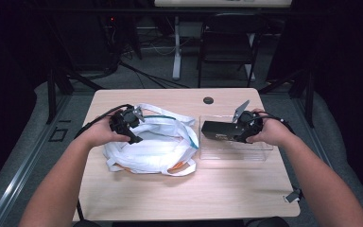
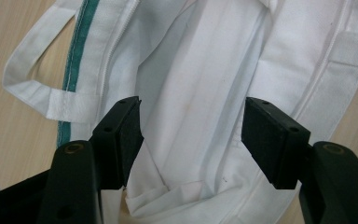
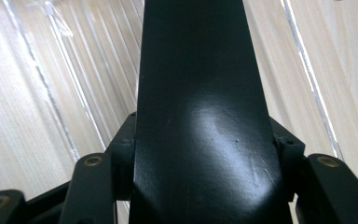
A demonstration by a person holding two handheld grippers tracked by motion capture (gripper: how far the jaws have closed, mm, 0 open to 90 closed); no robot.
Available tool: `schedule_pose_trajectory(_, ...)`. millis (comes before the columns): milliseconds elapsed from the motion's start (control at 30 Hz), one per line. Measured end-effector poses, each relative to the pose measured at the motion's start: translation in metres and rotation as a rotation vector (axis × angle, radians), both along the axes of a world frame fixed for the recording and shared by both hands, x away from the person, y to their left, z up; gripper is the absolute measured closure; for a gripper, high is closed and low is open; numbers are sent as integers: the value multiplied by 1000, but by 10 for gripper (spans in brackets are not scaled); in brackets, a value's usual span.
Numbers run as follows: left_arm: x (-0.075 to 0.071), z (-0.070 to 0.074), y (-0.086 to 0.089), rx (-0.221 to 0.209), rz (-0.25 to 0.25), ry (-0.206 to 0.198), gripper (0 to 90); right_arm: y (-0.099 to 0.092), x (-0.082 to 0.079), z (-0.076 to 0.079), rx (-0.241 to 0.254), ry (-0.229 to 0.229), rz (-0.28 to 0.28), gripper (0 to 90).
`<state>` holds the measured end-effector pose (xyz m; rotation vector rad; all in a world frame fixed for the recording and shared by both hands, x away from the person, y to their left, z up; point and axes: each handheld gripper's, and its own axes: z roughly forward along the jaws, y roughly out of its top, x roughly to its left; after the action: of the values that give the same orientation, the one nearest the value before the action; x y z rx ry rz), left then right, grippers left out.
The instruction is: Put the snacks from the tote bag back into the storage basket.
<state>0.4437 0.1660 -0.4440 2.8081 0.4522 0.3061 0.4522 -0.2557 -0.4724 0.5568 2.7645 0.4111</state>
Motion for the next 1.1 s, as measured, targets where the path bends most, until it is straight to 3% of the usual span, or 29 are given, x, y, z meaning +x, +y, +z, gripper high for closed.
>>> schedule_pose_trajectory(567,-1,-6,4,-8,10,8,382,1,13,-12,29,2,-3,424)
schedule_pose_trajectory(967,-1,-13,3,5,11,28,382,-2,19,-14,12,6,30,420)
schedule_pose_trajectory(1100,-3,-13,3,4,16,23,382,-4,21,-17,34,17,37,420)
